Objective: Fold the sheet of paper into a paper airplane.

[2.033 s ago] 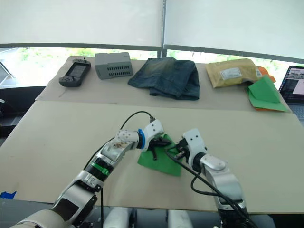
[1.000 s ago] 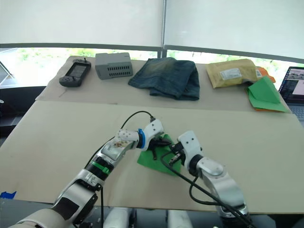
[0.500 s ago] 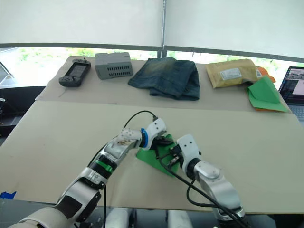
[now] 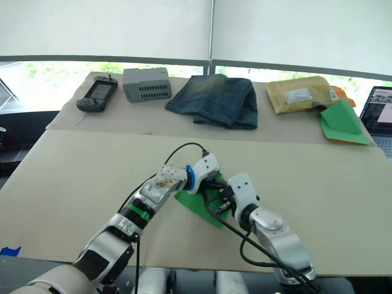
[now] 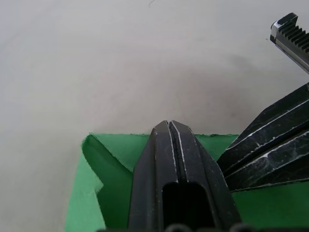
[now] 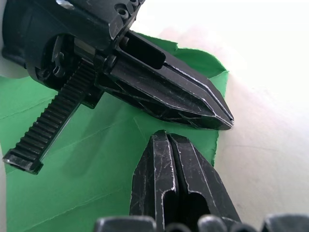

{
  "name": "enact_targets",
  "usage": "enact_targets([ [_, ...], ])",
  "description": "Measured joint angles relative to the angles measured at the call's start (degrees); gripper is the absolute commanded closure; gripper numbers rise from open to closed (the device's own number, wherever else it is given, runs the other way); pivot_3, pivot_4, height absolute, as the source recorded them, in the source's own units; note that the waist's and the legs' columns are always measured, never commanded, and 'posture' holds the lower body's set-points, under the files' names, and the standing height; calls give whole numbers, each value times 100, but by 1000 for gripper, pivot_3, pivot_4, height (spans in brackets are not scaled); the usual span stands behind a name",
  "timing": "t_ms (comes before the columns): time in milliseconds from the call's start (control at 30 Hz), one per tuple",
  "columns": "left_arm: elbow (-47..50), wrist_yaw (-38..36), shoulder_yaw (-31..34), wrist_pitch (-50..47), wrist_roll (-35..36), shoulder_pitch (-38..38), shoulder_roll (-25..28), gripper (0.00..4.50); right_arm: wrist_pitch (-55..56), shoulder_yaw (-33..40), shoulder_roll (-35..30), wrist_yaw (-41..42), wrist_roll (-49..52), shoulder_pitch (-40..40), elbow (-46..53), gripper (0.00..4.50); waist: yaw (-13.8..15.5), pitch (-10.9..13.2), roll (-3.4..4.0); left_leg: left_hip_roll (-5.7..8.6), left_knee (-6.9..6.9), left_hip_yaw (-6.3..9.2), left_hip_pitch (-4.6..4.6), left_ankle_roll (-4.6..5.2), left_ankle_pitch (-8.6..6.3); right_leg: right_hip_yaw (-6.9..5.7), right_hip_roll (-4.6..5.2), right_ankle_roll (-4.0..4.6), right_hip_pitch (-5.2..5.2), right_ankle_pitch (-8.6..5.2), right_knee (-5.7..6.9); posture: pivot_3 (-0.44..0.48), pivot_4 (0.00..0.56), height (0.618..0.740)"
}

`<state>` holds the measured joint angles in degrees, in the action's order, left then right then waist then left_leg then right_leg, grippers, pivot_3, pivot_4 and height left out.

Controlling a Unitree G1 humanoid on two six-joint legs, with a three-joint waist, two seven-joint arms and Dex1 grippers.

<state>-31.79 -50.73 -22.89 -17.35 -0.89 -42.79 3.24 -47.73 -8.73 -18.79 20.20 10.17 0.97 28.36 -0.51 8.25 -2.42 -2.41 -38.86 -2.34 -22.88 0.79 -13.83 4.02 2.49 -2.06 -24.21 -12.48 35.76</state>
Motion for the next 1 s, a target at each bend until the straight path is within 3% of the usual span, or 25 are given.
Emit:
enact_targets([
  [200, -664, 672, 272, 49, -124, -408, -170, 4500, -58, -38, 1, -52, 5, 6, 43, 4454, -14, 0, 0, 2, 1, 7, -1, 0, 0, 1, -2, -4, 0, -1, 0, 0, 150, 734],
  [400, -667, 694, 304, 115, -113, -390, -116, 4500, -61, -74, 17, -83, 19, 5, 50, 4454, -28, 0, 0, 2, 3, 7, 0, 0, 0, 0, -2, -4, 0, -2, 1, 0, 150, 734],
  [733, 633, 432, 1026, -238, 544, 207, 391, 4500, -40, -123, -115, 2, 16, 5, 82, 4454, -52, 0, 0, -2, 11, 8, 0, 0, 0, 0, -3, 2, -5, -6, 3, 0, 150, 734],
  [1000, 1961, -82, 1131, -1114, 833, 780, 1367, 4500, 374, -427, -783, 460, -72, 287, -169, 4454, -55, 1, 1, -3, 13, 7, 3, 0, 0, 0, -3, 5, -5, -9, 3, 0, 150, 734],
])
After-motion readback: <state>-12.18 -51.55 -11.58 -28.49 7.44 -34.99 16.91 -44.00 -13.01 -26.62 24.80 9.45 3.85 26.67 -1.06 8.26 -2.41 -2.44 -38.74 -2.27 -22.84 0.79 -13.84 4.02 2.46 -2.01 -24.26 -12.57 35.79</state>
